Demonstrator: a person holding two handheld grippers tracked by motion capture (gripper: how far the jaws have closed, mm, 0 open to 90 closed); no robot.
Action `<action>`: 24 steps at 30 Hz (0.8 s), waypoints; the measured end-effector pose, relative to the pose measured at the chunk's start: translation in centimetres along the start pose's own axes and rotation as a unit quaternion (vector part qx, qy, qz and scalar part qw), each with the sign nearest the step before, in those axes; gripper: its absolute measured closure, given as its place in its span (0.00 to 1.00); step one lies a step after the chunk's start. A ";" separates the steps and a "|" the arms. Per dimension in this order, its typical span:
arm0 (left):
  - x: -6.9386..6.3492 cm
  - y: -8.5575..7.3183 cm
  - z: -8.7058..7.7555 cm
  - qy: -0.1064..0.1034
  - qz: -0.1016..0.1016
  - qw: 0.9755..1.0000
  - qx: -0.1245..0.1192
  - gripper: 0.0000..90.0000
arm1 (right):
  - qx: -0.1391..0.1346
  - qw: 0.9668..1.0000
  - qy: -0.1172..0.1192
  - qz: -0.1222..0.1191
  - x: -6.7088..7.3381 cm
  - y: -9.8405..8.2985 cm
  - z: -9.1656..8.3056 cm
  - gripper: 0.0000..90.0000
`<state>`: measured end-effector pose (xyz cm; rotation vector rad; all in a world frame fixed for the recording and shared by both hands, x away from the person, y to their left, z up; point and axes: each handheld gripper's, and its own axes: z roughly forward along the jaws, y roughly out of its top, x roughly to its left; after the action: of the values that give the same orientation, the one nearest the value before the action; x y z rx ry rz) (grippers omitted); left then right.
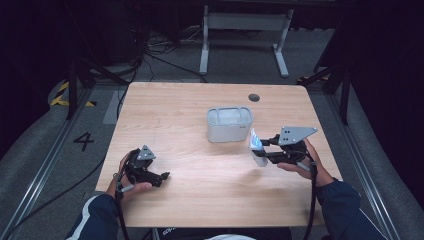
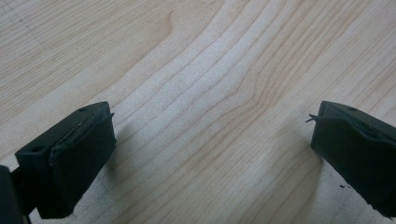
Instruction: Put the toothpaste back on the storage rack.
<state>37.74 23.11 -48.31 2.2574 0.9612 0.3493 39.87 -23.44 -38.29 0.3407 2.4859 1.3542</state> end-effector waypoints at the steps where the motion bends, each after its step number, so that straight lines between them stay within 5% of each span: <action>1: 0.0 0.0 0.0 0.000 0.001 1.000 0.000 0.00 | -0.001 1.000 -0.001 0.002 0.0 0.1 0.0 0.71; 24: 0.0 0.0 0.0 0.000 0.001 1.000 0.001 0.00 | -0.065 0.997 -0.037 0.013 -0.3 3.9 0.1 0.72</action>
<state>37.74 23.12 -48.29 2.2600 0.9593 0.3496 40.41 -21.35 -35.01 0.3872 2.3282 1.4760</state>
